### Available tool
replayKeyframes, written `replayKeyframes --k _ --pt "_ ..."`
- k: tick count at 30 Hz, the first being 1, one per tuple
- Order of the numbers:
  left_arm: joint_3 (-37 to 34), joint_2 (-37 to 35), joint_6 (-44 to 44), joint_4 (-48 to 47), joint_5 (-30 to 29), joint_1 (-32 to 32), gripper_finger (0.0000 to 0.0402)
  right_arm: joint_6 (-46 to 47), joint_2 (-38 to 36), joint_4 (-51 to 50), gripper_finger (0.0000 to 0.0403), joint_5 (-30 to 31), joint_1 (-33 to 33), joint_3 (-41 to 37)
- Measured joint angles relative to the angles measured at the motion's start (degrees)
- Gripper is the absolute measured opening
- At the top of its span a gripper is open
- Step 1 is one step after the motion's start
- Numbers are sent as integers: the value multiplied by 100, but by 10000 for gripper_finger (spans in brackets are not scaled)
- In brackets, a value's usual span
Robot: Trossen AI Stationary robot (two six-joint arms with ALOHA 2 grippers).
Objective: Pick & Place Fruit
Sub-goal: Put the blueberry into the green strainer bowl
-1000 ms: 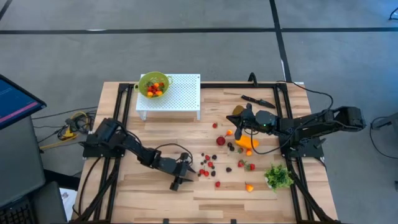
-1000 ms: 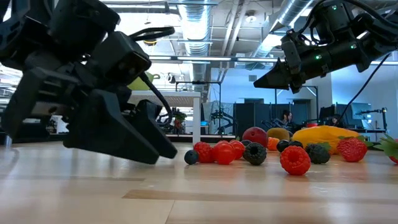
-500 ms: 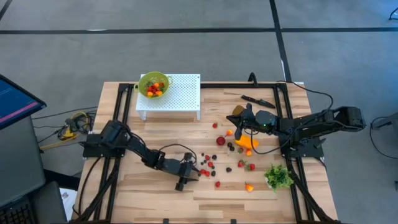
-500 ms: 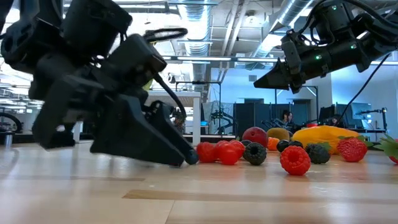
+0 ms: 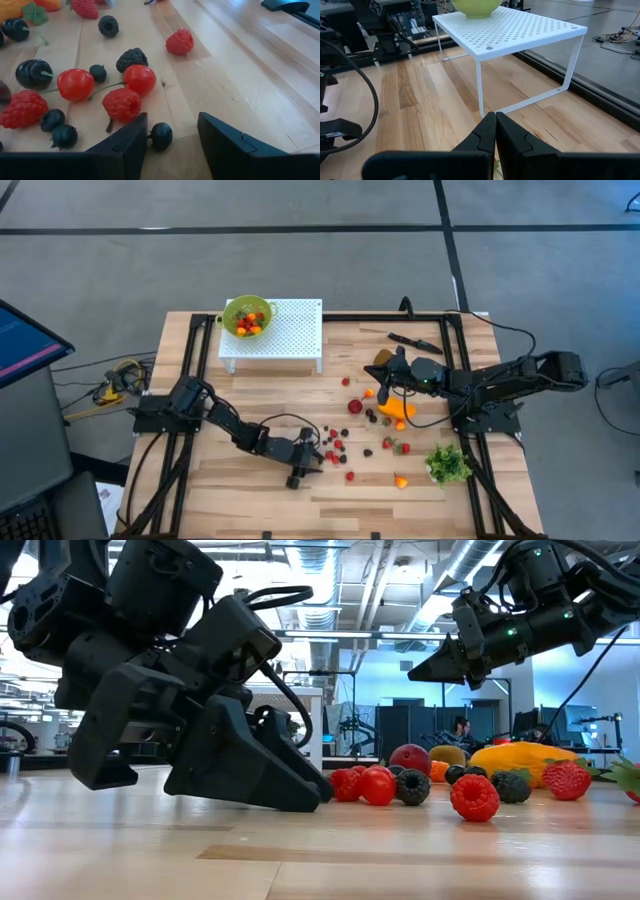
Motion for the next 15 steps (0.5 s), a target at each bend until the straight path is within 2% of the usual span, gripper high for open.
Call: replayKeyframes --k 8,15 --pt "-4 9 -37 -4 11 -4 102 0 0 -2 6 0 1 0" --pt "-9 13 -35 -1 26 -9 63 0 -1 -2 6 0 -1 0"
